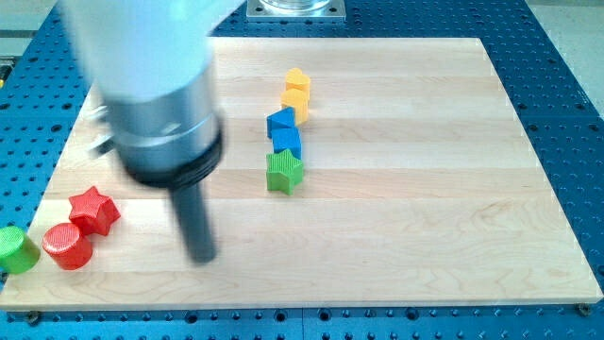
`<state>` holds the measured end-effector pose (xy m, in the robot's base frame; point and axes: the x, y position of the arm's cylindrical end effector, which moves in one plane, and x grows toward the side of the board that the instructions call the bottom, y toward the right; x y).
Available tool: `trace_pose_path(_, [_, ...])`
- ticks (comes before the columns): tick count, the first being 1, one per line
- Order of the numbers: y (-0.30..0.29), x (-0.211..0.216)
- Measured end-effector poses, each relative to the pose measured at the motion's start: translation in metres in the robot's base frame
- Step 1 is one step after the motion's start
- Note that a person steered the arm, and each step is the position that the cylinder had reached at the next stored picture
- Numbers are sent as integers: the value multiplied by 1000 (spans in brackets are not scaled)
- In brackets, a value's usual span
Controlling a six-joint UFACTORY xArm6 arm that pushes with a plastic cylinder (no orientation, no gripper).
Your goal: Keep the green circle at the top left side of the red star
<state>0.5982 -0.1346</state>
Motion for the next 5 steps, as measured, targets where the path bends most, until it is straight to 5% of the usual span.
trace_pose_path(5, [-166,17])
